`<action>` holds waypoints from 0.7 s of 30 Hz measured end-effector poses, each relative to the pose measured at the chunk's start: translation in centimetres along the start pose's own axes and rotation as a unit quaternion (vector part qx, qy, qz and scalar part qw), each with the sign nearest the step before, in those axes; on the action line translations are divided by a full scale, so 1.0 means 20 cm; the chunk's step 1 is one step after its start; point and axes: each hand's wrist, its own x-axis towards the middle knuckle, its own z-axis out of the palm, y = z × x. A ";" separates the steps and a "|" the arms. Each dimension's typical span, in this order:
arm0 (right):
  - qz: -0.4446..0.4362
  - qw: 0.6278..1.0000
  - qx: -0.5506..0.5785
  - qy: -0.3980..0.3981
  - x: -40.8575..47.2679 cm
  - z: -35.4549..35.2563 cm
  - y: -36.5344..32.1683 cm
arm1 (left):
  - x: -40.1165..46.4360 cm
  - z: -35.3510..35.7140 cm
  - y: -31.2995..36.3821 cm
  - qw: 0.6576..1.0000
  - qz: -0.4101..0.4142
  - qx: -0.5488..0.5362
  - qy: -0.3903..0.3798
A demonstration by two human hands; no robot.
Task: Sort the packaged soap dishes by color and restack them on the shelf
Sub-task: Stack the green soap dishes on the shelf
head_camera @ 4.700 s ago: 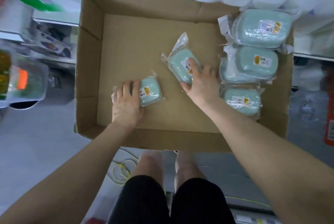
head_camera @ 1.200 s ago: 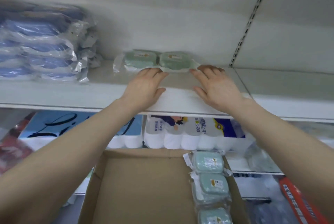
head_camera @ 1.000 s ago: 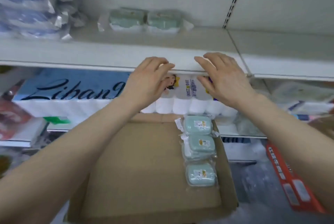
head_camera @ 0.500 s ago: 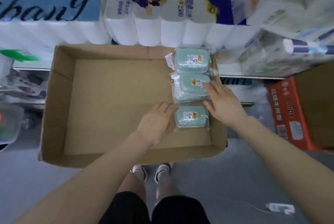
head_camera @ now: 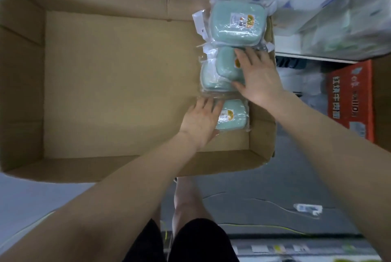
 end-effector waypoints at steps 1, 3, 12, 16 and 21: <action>0.003 1.000 0.001 -0.002 0.00 0.00 0.00 | -0.02 0.01 -0.02 1.000 -0.001 -0.002 0.002; 0.015 1.000 -0.001 -0.005 0.00 -0.02 -0.01 | -0.07 0.00 -0.07 1.000 -0.007 -0.012 0.004; -0.008 0.994 0.111 0.013 -0.14 -0.07 -0.34 | -0.46 -0.12 -0.63 0.983 -0.181 -0.040 -0.007; -0.066 0.993 0.092 0.011 -0.06 -0.03 -0.54 | -0.58 -0.17 -0.84 0.962 -0.270 -0.048 0.004; -0.062 0.995 0.074 0.016 0.11 0.03 -0.76 | -0.63 -0.18 -0.90 0.944 -0.322 -0.060 0.024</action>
